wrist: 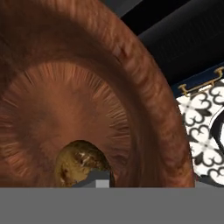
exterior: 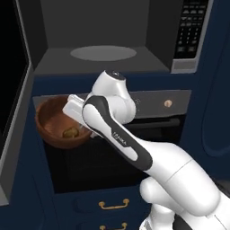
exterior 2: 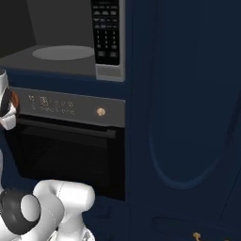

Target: Pick the mushroom from the sink and place it in the bowl. Then pick the bowl and place it in the microwave. Then close the microwave door and press the start button.

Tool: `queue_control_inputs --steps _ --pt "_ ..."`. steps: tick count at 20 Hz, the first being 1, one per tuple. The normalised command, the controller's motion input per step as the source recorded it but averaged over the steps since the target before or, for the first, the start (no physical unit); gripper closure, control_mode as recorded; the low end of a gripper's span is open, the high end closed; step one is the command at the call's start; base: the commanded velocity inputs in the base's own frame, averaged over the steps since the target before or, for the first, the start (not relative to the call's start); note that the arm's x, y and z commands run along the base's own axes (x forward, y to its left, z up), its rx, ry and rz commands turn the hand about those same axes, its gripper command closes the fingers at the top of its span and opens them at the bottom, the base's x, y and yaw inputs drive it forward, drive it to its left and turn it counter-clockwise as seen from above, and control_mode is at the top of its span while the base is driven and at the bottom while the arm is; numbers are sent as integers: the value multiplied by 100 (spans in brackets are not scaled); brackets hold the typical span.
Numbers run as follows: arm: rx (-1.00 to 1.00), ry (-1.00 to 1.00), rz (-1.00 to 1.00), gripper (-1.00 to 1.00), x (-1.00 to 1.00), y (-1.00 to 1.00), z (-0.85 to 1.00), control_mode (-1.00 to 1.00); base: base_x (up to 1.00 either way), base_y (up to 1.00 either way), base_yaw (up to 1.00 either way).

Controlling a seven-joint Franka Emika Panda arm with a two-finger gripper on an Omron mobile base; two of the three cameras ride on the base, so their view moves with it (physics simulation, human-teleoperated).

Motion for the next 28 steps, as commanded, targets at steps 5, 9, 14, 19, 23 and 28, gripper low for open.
queue_control_inputs --steps 5,9,14,19,23,28 --pt "0 0 0 100 0 0 0 100 37 0 0" --pt "0 0 0 100 0 0 0 100 0 0 0" --pt "0 0 0 100 0 0 0 100 -5 0 0" --pt "11 -14 0 100 -99 -33 15 -100 0 0 0" --pt "6 -13 0 100 -100 -82 68 -100 0 0 0" --pt "7 -18 0 100 -77 -90 96 -100 0 0 0"
